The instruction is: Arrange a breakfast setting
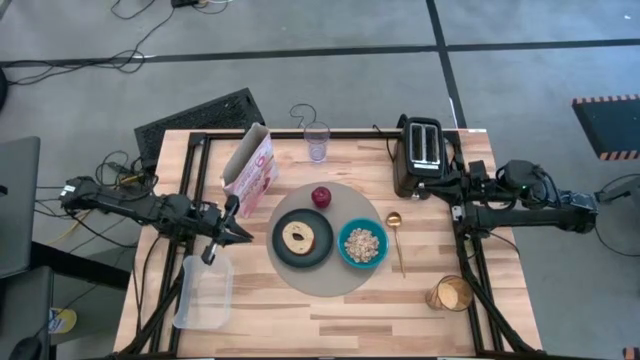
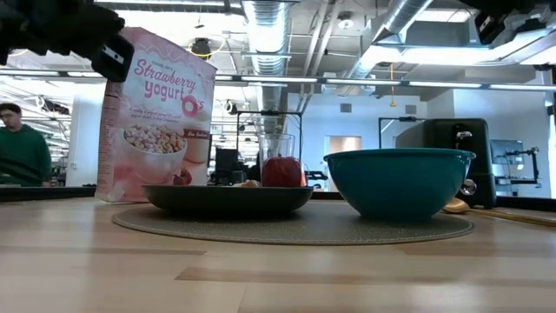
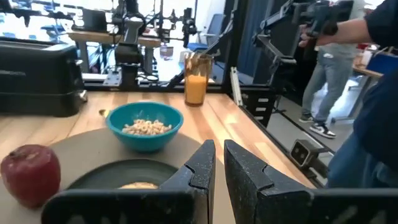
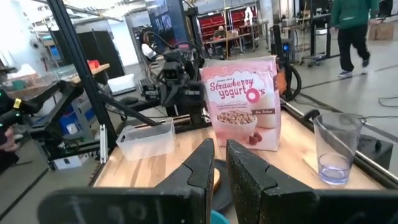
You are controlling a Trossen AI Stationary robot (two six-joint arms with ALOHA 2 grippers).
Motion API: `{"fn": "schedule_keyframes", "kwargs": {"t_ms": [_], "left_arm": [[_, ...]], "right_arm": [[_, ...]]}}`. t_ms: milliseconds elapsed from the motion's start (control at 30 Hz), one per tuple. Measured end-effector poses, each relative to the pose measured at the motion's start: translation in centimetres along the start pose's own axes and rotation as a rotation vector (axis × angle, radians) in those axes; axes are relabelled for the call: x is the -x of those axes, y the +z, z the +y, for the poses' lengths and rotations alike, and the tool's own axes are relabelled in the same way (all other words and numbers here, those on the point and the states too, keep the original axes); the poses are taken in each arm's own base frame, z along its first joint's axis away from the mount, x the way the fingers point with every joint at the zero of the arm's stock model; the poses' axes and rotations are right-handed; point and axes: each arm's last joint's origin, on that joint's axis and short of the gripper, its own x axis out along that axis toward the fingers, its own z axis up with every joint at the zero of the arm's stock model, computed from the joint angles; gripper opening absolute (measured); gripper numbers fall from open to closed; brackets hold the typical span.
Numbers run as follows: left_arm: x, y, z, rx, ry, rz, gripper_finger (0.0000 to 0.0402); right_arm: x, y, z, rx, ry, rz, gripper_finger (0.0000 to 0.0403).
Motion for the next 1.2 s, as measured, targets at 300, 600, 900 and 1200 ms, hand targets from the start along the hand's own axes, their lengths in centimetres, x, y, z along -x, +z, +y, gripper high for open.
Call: {"fn": "schedule_keyframes", "kwargs": {"t_ms": [300,600,900,1200], "left_arm": [[0.5,-2.1,0.3,-0.041,0.002,-0.071,0.002],[1.1,-3.5,0.4,-0.044,-0.005,-0.157,0.002],[1.3,-3.4,0.5,-0.075,0.014,-0.176,0.002],[1.3,-3.6,0.6,-0.106,0.053,-0.162,0.002]], "right_arm": [[0.0,-2.1,-0.4,0.017,0.018,0.026,0.0072],[0.0,-6.6,-1.3,-0.018,0.034,-0.052,0.0072],[-2.4,-10.9,-2.1,-0.021,0.048,-0.113,0.0072],[-3.1,-13.7,-2.7,-0.07,0.032,-0.044,0.0072]]}}
